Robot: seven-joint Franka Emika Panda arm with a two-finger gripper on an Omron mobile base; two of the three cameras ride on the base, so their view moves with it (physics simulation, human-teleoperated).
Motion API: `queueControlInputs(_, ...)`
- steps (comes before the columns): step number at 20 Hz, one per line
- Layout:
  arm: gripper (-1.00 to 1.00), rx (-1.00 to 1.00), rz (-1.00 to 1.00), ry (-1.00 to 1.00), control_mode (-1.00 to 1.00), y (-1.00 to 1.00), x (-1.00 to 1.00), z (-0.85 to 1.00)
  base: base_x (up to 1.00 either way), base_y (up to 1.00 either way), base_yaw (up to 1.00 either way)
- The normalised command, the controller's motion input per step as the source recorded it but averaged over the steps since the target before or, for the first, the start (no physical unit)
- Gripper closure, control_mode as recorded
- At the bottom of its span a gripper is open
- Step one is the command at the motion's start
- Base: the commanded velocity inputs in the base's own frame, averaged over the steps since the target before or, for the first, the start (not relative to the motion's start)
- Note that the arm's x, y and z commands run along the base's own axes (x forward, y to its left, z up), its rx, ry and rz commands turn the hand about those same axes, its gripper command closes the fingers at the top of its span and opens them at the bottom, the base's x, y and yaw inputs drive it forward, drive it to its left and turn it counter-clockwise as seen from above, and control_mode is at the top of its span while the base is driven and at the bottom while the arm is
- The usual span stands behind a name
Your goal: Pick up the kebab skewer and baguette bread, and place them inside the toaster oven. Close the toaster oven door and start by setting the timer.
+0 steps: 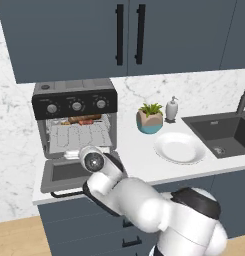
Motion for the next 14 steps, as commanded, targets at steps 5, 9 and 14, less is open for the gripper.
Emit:
queueControlInputs(5,-1.00,0.00,0.00,0.00,-1.00,0.03,-1.00,-0.17,0.00,0.00,0.00)
queueControlInputs(9,-1.00,0.00,0.00,0.00,-1.00,0.03,-1.00,-0.19,0.00,0.00,0.00)
queueControlInputs(14,-1.00,0.00,0.00,0.03,-1.00,0.17,-0.93,-0.13,0.00,0.00,0.00)
